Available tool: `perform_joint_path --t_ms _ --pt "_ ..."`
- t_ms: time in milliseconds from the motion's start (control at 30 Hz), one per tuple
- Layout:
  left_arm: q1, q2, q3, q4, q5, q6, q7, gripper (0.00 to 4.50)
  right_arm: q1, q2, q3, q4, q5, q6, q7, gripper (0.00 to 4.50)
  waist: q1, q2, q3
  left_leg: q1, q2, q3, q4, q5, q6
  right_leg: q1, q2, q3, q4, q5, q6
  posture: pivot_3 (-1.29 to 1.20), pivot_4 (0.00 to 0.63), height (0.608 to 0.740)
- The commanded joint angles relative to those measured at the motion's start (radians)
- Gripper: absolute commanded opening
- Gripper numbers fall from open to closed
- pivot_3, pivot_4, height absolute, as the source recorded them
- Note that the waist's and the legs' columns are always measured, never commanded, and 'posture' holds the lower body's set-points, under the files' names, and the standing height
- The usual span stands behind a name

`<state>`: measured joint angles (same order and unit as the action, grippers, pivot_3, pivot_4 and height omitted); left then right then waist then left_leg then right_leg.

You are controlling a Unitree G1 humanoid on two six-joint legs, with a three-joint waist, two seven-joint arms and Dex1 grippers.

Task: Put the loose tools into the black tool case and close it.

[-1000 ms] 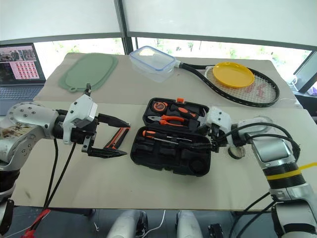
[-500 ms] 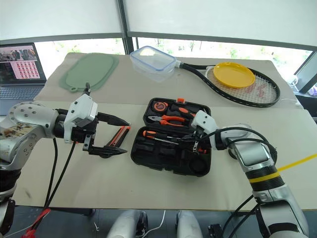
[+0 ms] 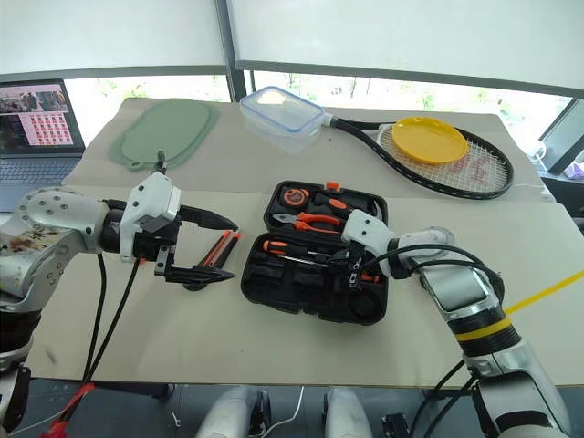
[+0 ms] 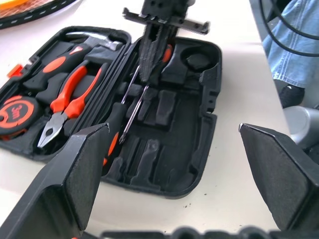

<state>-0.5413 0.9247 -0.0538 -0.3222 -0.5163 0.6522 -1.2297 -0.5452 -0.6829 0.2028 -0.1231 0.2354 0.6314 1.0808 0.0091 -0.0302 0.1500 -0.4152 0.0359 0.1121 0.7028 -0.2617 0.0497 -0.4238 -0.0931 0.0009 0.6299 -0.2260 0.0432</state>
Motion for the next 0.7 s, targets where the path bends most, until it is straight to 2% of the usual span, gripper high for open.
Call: perform_joint_path --t_ms 33,67,200,267,300,333,433,567,700 --pt "0.079 0.014 0.097 -0.001 0.029 0.006 0.105 4.50 -0.061 -0.033 -0.158 -0.125 0.169 0.144 0.018 0.61 -0.002 0.000 0.000 0.000 0.000 0.000 0.000 0.000 0.000 0.000 0.000 0.000 0.000 0.000 0.000 0.00 0.150 0.738" --pt "0.118 0.016 0.133 -0.004 0.031 0.026 0.142 4.50 -0.067 -0.046 -0.193 -0.154 0.216 0.175 0.028 0.80 -0.003 0.000 0.001 0.000 0.000 0.000 0.000 0.000 0.000 0.000 0.000 0.000 0.000 0.000 0.000 0.00 0.150 0.738" --pt "0.308 0.012 0.326 -0.021 0.032 0.088 0.266 4.50 -0.059 -0.098 -0.296 -0.256 0.377 0.242 0.076 2.21 -0.003 0.000 0.001 0.000 0.002 -0.001 -0.004 0.000 0.000 -0.001 -0.001 -0.001 -0.001 0.000 -0.001 0.00 0.150 0.738" --pt "0.453 0.006 0.447 -0.015 0.044 0.095 0.289 4.50 -0.046 -0.119 -0.328 -0.299 0.441 0.267 0.086 3.02 -0.006 0.000 0.001 0.001 0.004 -0.001 -0.006 0.000 0.000 0.000 -0.001 -0.001 -0.002 0.000 -0.001 0.00 0.150 0.738" --pt "0.523 0.005 0.500 0.003 0.064 0.087 0.299 4.50 -0.039 -0.127 -0.338 -0.316 0.466 0.274 0.089 3.02 -0.010 0.000 0.001 0.001 0.004 -0.001 -0.006 0.000 0.000 -0.001 -0.001 -0.001 -0.002 0.000 -0.001 0.00 0.150 0.738" --pt "0.594 0.003 0.554 0.026 0.086 0.071 0.304 4.50 -0.031 -0.134 -0.347 -0.333 0.488 0.279 0.088 3.56 -0.012 0.000 0.001 0.001 0.004 0.000 -0.007 0.000 0.000 -0.001 -0.002 -0.001 -0.002 -0.001 -0.002 0.00 0.150 0.738" --pt "0.712 0.001 0.678 0.050 0.080 0.076 0.302 4.50 -0.016 -0.147 -0.354 -0.360 0.530 0.286 0.069 4.48 -0.018 0.000 0.001 0.002 0.005 0.000 -0.008 0.000 -0.001 -0.002 -0.002 -0.002 -0.002 -0.002 -0.004 0.00 0.150 0.738" --pt "0.720 0.040 0.708 0.095 0.072 0.094 0.295 4.50 -0.006 -0.151 -0.338 -0.364 0.540 0.268 0.048 4.48 0.000 -0.001 0.002 0.002 0.006 -0.002 -0.008 0.000 -0.003 -0.001 -0.005 -0.010 -0.001 -0.003 -0.009 0.00 0.150 0.738" --pt "0.526 0.101 0.579 0.193 0.064 0.200 0.342 4.50 -0.012 -0.139 -0.311 -0.359 0.531 0.246 0.030 4.48 0.013 -0.001 0.002 0.003 0.006 -0.004 -0.008 -0.001 -0.006 -0.001 -0.007 -0.013 -0.001 -0.004 -0.013 0.00 0.150 0.738"
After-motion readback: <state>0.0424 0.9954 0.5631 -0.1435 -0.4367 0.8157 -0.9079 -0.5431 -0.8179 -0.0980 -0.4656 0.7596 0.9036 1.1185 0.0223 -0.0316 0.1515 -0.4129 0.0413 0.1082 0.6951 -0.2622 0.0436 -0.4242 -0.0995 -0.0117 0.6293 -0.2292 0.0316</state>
